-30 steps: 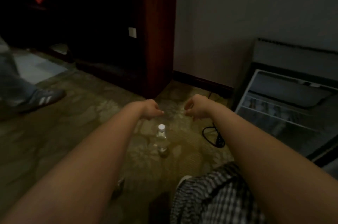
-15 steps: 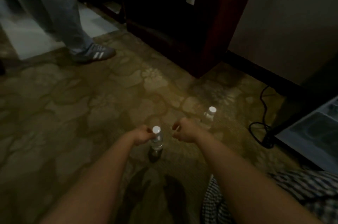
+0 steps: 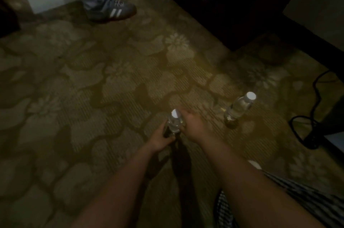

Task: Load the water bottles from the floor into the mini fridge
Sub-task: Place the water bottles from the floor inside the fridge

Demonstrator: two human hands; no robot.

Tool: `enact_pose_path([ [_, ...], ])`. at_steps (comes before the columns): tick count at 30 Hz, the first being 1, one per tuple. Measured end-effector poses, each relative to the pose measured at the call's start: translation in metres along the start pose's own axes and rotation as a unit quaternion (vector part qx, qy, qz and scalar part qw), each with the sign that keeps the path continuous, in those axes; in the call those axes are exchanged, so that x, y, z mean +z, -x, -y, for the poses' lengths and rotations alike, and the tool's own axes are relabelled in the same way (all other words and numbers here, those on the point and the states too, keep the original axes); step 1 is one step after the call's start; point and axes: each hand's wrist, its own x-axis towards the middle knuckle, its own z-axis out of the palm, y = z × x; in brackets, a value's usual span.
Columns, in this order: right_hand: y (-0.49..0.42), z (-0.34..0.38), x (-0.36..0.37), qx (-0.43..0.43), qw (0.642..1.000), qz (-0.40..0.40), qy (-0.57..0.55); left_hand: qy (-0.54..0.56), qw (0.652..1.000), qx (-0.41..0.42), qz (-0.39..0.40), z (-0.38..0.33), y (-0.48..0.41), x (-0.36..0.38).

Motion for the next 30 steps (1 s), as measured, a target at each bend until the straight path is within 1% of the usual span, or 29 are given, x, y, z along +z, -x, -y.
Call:
enact_pose_path([
  [3, -0.006, 0.006, 0.006, -0.016, 1.0, -0.001, 0.013, 0.033, 0.999, 0.008, -0.01, 0.005, -0.008, 0.007],
  [7, -0.005, 0.003, 0.014, -0.018, 0.999, -0.039, 0.026, 0.061, 0.998, 0.011, -0.007, 0.013, -0.008, 0.012],
  [10, 0.001, -0.001, 0.012, -0.013, 0.998, -0.044, 0.05, 0.048, 0.999, 0.019, 0.011, 0.02, -0.006, 0.014],
  [15, 0.016, -0.002, 0.003, 0.023, 0.998, -0.056, -0.007, 0.03, 0.999, 0.024, 0.026, 0.014, 0.007, 0.019],
  [17, 0.023, -0.003, -0.002, 0.022, 0.998, -0.059, -0.024, 0.021, 0.999, 0.028, 0.027, 0.016, 0.013, 0.023],
  [21, 0.04, 0.001, -0.024, 0.009, 0.999, -0.033, -0.038, 0.008, 0.999, 0.032, 0.023, 0.013, 0.035, 0.032],
  [24, 0.057, 0.006, -0.045, -0.002, 0.999, -0.023, -0.027, 0.006, 0.999, 0.048, 0.019, -0.004, 0.049, 0.039],
  [30, 0.108, 0.011, -0.087, -0.041, 0.998, -0.041, 0.011, 0.004, 0.994, 0.11, -0.023, -0.036, 0.069, 0.056],
])
